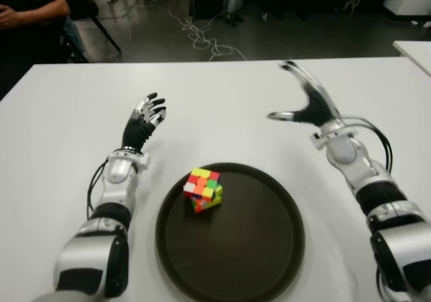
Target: Pick up the Rubik's Cube and put it in the plate
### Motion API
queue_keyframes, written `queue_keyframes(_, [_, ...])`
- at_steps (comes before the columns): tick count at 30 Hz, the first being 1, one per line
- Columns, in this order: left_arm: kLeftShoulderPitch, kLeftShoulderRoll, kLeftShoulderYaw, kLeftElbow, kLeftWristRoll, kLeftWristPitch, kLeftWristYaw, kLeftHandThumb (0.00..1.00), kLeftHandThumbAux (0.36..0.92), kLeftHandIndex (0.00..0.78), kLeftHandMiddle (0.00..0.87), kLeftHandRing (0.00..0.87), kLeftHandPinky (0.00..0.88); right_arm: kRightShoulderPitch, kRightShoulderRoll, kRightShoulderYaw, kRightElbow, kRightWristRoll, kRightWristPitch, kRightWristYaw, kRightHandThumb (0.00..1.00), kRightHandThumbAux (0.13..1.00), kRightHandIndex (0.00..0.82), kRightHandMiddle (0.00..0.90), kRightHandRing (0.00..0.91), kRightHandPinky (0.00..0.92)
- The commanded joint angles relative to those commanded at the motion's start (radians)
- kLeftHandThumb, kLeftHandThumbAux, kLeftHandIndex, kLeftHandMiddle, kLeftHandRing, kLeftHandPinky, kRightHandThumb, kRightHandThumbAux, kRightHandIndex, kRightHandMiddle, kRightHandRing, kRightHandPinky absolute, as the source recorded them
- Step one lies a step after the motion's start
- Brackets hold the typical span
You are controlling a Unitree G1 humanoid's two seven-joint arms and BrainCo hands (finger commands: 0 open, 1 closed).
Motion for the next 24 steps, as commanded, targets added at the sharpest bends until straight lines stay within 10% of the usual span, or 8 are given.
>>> queue_keyframes(14, [0.005,-0.003,0.003,-0.007,0.0,0.002,-0.007,0.069,0.605,0.119,0.197,0.167,0.122,-0.113,0.081,-0.179,0.16,0.208,0.272,0.089,0.028,0.711,0.114,0.189,0.251,0.333])
queue_keyframes(24, [0.005,0.0,0.0,-0.005,0.003,0.001,-0.008,0.065,0.598,0.128,0.203,0.171,0.122,-0.068,0.108,-0.184,0.108,0.217,0.219,0.077,0.037,0.742,0.131,0.203,0.275,0.362])
